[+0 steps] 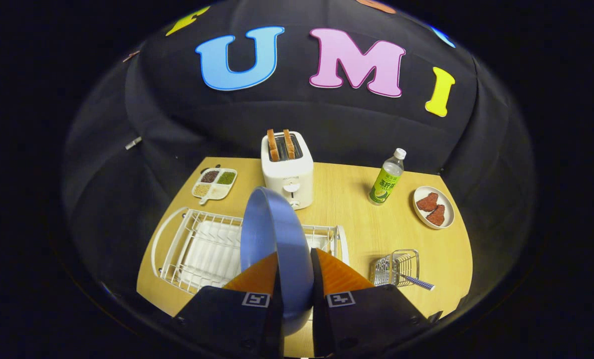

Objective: Take the plate from the dish rack, then take the spoon from the basket and place it into the plate.

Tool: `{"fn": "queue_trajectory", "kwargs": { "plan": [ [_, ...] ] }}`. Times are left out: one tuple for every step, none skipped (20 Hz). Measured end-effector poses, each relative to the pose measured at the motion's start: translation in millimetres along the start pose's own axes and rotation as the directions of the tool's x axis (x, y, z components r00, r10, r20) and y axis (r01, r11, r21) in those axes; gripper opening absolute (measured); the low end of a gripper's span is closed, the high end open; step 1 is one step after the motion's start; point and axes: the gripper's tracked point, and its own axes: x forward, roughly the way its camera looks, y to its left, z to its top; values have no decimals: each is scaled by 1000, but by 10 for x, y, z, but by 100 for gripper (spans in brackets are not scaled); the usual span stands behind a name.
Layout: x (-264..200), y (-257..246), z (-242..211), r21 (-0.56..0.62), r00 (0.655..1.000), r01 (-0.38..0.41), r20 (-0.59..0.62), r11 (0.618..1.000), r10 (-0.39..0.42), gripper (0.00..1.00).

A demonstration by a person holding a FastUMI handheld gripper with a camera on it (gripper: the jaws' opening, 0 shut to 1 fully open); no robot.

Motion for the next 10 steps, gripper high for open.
{"fn": "queue_trajectory", "kwargs": {
  "plan": [
    [-104,-68,0,13,1000,-22,14,1000,22,26],
    [-205,-140,-1,26,999,-41,27,999,40,26],
    [-315,-228,-9,40,998,-58,41,998,56,26],
    [-421,-317,-35,53,996,-77,50,996,74,26],
    [-535,-402,-70,68,994,-98,58,993,94,26],
    [-643,-494,-120,81,992,-117,61,990,113,26],
    [-746,-613,-199,90,991,-130,57,987,125,26],
    [-840,-750,-299,96,990,-133,49,986,129,26],
    [-931,-889,-432,106,991,-130,32,986,127,26],
    [-1014,-1025,-577,121,992,-126,12,985,126,26]
  ]
}}
